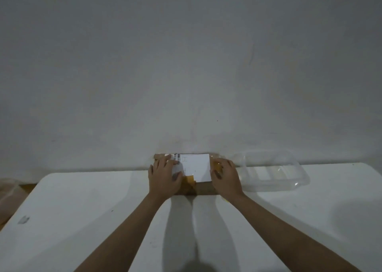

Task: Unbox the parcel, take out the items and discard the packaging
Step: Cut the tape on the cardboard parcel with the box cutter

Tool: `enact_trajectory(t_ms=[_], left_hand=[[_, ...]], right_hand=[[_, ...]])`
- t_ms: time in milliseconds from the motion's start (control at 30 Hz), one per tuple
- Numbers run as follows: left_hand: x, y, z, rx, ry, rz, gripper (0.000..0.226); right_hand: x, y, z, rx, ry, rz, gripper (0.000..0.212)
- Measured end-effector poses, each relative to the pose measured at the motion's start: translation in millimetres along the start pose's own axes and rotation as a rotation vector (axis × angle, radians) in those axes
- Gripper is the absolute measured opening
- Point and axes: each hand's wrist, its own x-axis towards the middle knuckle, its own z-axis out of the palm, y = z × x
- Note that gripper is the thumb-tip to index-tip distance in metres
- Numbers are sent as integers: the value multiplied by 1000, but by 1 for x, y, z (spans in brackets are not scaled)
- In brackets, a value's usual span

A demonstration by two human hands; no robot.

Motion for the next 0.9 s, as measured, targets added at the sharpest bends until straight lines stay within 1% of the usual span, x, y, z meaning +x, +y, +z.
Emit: enact_trajectory(t_ms=[133,333,600,667,767,833,900], left_hand=[[0,-3,3,20,60,35,47],[-3,-3,5,58,93,51,45],[-6,-3,12,51,153,68,40],[-6,-4,13,47,169,76,39],[-7,-4,14,58,179,82,39],[-7,-5,14,60,177,82,40],[-7,-5,15,65,177,83,40]], right_hand=[[4,7,3,14,-6,-54,38],[6,17,6,44,-5,-98,42],[3,19,3,135,-14,-83,40],[-1,18,-1,128,58,-92,36],[-16,26,-6,97,258,-124,28],[-28,38,-5,23,299,-85,26],[-39,49,-2,-85,296,-24,27]])
